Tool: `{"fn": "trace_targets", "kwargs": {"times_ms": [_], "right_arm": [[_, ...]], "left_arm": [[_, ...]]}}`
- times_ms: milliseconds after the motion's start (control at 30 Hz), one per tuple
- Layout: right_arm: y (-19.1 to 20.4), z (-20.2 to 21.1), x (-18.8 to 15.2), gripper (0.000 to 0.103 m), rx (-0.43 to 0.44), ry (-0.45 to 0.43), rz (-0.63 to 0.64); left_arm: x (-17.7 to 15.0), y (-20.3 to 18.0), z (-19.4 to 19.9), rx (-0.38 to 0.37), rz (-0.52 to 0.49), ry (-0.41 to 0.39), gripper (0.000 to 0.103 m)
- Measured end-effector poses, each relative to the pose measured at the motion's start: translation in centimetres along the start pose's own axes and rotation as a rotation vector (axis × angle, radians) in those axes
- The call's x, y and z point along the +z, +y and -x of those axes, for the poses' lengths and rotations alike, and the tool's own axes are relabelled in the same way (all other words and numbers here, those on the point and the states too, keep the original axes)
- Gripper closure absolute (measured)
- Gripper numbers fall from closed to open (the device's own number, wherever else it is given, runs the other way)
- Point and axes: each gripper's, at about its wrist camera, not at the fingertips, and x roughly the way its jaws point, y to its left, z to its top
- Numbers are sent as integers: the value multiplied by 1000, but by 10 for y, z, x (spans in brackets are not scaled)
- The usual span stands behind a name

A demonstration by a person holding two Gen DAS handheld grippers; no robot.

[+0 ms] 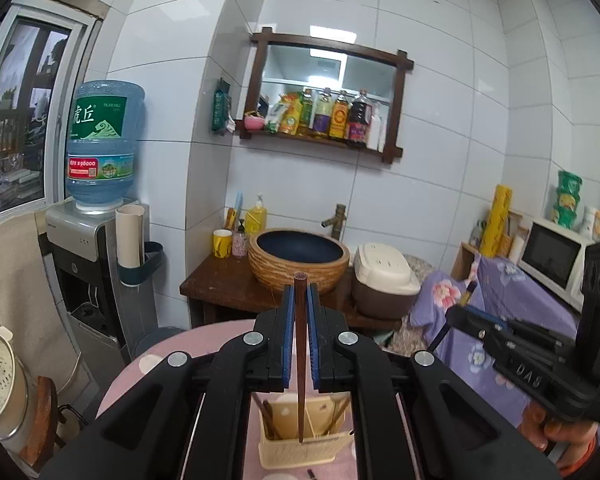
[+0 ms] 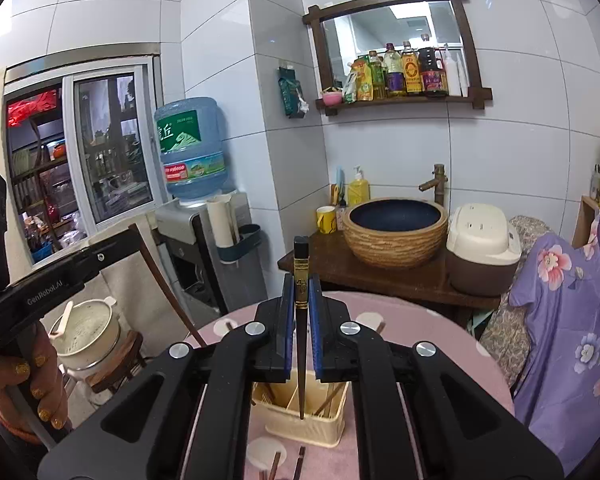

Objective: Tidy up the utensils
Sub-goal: 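Lift both chopsticks and carry them over the cream holder, then lower both chopsticks into the holder and open both tools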

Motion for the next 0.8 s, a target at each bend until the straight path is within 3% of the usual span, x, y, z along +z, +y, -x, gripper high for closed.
{"fn": "trace_targets", "kwargs": {"times_ms": [167,367,667,800], "right_arm": [[-1,-34,-10,95,-49,27,-5],[-5,-73,-49,95,-68,111,-12],[-14,-103,-91,95,-83,191,-34],[-17,-106,-101,95,-92,182,-30]], "left_arm": [[-11,3,-29,42,19,15,96],[-58,9,-65,69,36,110,96],[-110,18,-94,78,43,232,96],[-121,19,-100,75,35,263,96]]}}
